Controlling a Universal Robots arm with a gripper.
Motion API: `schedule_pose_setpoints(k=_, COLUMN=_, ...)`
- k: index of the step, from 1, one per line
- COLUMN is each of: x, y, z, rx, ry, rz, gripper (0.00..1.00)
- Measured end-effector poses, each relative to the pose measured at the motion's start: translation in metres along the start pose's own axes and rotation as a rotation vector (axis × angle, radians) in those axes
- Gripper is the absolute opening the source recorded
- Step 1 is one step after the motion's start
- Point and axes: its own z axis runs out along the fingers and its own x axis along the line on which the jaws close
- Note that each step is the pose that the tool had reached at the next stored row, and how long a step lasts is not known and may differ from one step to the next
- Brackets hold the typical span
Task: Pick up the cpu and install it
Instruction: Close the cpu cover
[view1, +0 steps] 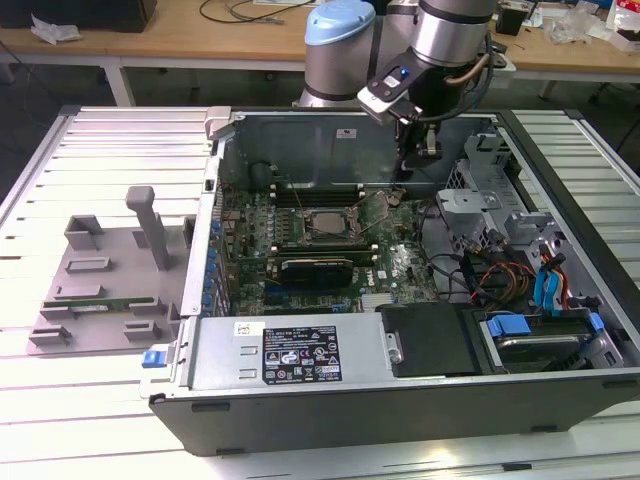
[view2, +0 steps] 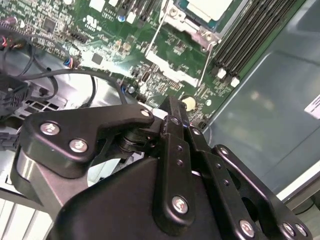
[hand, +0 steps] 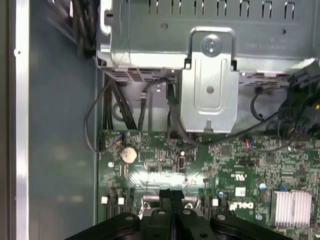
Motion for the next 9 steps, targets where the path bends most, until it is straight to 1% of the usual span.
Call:
schedule_pose_setpoints(k=1, x=-0.0001, y=0.0017, z=-0.0001, rx=0.0002, ry=0.0000, rz=0.000, gripper=0.11)
schedule_pose_setpoints(k=6, x=-0.0004, y=0.0174, z=0.0003, rx=0.0022, ry=0.0000, rz=0.000, gripper=0.11)
schedule_pose_setpoints(k=8, x=-0.0005, y=0.0210, z=0.0010, rx=0.0031, ry=0.0000, rz=0.000, gripper=0.11)
schedule_pose_setpoints(k=9, x=-0.0006, y=0.0240, z=0.0018, rx=0.0040, ry=0.0000, rz=0.000, gripper=0.11)
